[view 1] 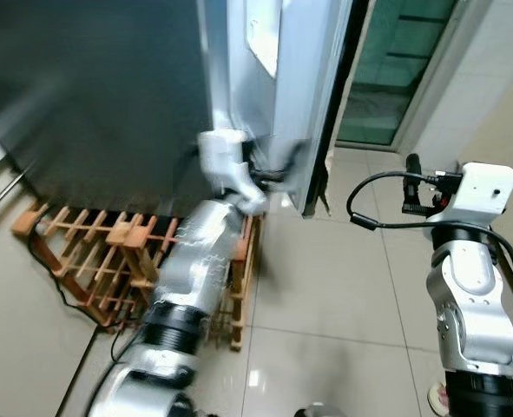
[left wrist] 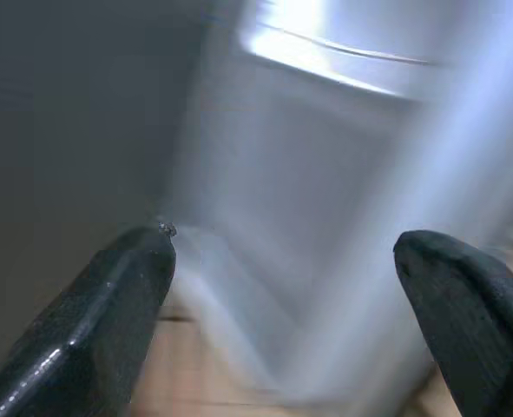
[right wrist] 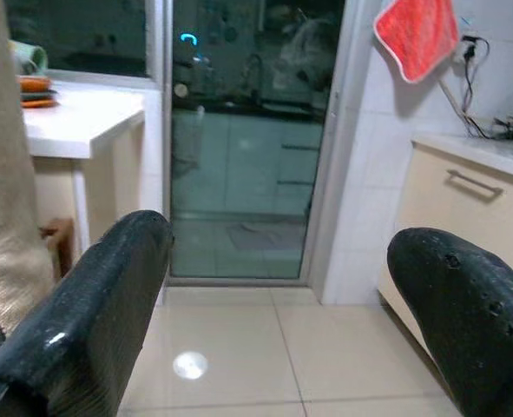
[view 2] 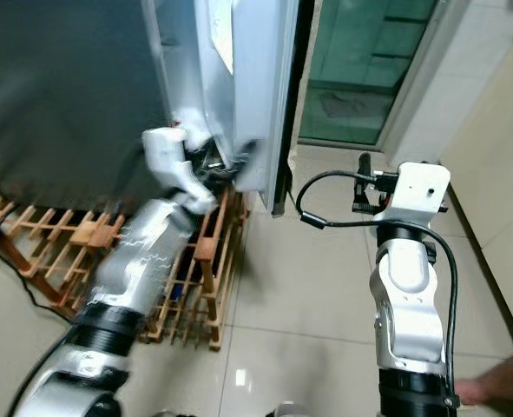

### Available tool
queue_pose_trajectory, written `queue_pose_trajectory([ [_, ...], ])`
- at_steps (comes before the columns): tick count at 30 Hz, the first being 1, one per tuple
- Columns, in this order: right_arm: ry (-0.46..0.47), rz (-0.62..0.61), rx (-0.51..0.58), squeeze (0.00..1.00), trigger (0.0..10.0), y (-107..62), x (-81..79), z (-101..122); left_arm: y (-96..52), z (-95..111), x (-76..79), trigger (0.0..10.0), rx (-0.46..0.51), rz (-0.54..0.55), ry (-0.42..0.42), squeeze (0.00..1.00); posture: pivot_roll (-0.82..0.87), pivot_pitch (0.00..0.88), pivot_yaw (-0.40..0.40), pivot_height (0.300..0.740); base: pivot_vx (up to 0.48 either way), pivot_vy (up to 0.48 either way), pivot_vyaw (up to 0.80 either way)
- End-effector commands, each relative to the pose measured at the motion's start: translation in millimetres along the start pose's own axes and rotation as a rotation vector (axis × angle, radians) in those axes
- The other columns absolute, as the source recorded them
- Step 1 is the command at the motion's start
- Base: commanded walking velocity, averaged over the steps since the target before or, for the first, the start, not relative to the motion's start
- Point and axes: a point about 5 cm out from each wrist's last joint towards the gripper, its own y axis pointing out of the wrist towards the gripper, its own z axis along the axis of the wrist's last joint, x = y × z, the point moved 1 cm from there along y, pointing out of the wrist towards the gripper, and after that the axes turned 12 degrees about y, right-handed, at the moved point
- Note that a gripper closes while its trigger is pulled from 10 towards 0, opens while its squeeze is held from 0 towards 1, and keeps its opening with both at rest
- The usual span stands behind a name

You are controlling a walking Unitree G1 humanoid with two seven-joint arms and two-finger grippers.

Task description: Restocking fridge

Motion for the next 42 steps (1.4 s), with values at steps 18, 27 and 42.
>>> queue_pose_trajectory([
  [18, 0.027, 0.141, -0.017, 0.29, 10.0, 26.3, -33.1, -7, -10.7, 6, -43.3, 10.0, 0.004, 0.328, 0.25, 0.0, -0.12, 0.0, -0.009, 0.74, 0.0, 0.0, 0.4],
  [27, -0.01, 0.354, -0.044, 0.22, 10.0, 4.7, -89.9, -11, -13.4, 4, -51.9, 10.0, 0.006, 0.401, 0.245, 0.0, -0.14, 0.0, -0.008, 0.74, 0.0, 0.0, 0.0],
  [42, -0.081, 0.302, -0.093, 0.23, 10.0, 80.5, -92.3, -18, -16.8, 10, -57.8, 10.0, -0.006, 0.42, 0.312, 0.0, -0.05, 0.0, 0.003, 0.74, 0.0, 0.0, 0.0],
])
